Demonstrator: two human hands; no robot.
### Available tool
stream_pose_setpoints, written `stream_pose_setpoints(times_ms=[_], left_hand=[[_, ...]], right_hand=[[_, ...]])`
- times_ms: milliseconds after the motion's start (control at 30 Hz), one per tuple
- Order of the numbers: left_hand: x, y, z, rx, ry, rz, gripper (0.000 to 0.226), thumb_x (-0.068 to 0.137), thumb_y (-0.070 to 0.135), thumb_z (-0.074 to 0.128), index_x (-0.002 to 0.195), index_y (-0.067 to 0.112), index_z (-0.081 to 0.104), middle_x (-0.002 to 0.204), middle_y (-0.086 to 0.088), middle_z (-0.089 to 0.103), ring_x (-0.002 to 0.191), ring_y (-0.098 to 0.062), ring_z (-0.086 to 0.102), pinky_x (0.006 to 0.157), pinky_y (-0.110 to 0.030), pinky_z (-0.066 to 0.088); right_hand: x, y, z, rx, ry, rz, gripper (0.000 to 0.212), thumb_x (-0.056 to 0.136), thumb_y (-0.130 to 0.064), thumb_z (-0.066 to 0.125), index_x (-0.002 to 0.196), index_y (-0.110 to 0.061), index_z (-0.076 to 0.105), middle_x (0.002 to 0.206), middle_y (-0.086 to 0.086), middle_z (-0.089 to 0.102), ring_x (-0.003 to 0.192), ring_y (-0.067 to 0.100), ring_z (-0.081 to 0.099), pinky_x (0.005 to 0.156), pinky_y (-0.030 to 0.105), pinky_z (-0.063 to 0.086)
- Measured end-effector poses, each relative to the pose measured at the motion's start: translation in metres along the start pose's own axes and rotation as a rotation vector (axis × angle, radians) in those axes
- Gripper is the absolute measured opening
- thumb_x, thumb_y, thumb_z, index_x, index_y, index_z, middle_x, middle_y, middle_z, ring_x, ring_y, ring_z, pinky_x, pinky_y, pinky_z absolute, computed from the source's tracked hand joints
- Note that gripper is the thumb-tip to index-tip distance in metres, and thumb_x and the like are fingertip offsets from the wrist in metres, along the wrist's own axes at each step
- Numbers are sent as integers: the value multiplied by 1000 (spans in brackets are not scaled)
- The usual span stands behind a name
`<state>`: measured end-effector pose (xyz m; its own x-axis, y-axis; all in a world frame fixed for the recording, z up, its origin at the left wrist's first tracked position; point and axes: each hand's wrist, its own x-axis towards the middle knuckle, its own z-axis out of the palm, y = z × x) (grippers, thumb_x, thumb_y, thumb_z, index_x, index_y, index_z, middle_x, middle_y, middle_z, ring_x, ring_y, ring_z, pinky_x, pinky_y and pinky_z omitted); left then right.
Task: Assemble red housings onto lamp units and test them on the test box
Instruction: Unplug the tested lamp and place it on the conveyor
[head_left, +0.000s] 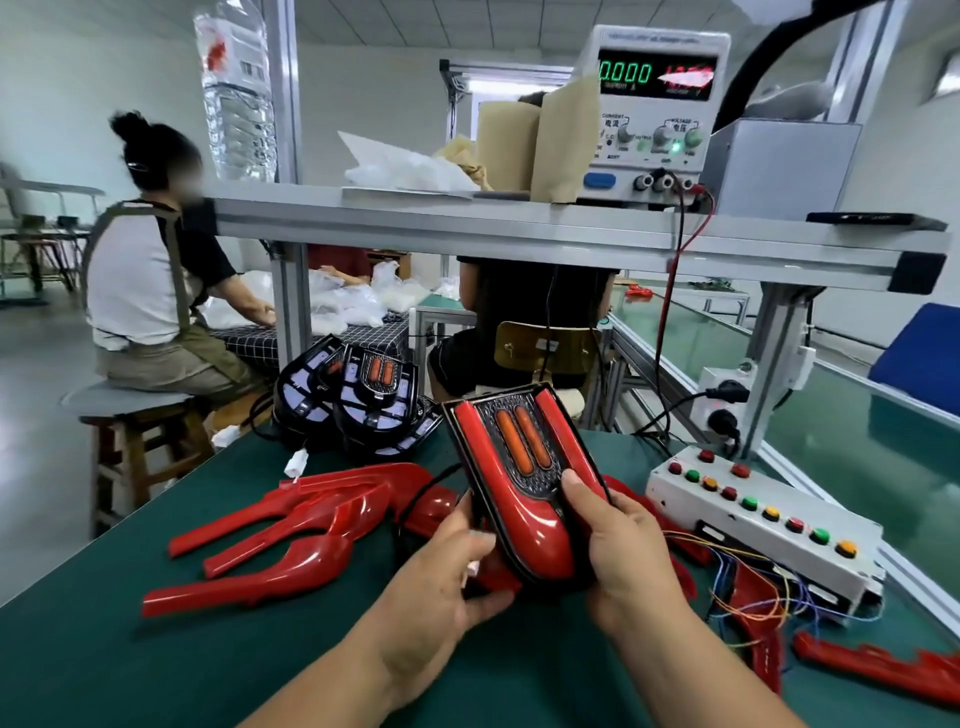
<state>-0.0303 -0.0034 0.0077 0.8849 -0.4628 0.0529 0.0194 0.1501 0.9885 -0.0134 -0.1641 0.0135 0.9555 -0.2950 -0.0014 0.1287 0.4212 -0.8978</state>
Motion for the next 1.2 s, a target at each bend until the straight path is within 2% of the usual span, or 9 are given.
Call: stream_pose_setpoints(times_ms=[67,200,400,533,667,833,1000,1133,1200], left_hand=[[2,-3,5,-16,42,29,44,89,59,55,132,56,45,137,17,55,119,-6,58,95,-36,54],[7,-9,-1,-3,56,43,52,80,48,58,131,41,51,120,12,69,106,-8,68,76,-28,58],[3,-8,-13,38,65,21,50,79,48,59,125,29,59,115,5,72,103,-12,70,71,-24,57],[1,-7,-15,57,62,25,48,80,47,59,125,30,58,113,5,73,102,-12,70,71,-23,56],[0,-4,-13,111,64,60,48,81,48,57,126,33,56,115,7,72,104,-10,69,72,-22,57],[0,11,-9,184,85,138,35,92,37,56,127,39,55,120,11,69,108,-7,67,76,-25,58],[0,62,10,311,72,291,27,98,24,55,122,36,59,114,17,71,104,-3,67,81,-28,59],[-2,111,40,406,82,450,24,96,22,58,113,38,62,103,28,70,93,4,67,77,-29,60],[-5,136,61,471,45,554,24,95,27,59,114,42,62,106,30,68,97,7,65,85,-28,57]], right_hand=[[-4,1,5,7,16,23,25,83,-19,74,102,-5,69,87,15,76,76,31,74,57,38,59],[-9,1,9,-27,28,50,26,84,-25,75,101,-6,69,84,13,76,73,30,74,54,34,58],[-11,5,10,-194,6,45,33,84,-41,71,102,-14,68,84,6,77,75,25,75,68,40,60],[-11,6,11,-315,52,-14,42,90,-58,52,99,-20,67,81,-4,76,72,14,73,60,27,56],[-9,6,13,-379,99,11,55,95,-62,36,104,-16,67,94,2,75,89,20,70,84,39,56],[-9,-3,16,-376,146,-60,48,95,-60,38,87,-22,66,76,-4,74,73,13,70,59,25,50],[-14,-43,28,-329,176,-126,55,92,-64,39,88,-18,68,73,-2,75,76,21,73,73,39,59],[-26,-96,32,-258,200,-242,58,91,-65,42,83,-14,70,70,3,74,63,20,73,50,29,56],[-40,-128,27,-237,240,-304,60,91,-66,42,89,-14,72,77,5,76,68,25,74,56,36,58]])
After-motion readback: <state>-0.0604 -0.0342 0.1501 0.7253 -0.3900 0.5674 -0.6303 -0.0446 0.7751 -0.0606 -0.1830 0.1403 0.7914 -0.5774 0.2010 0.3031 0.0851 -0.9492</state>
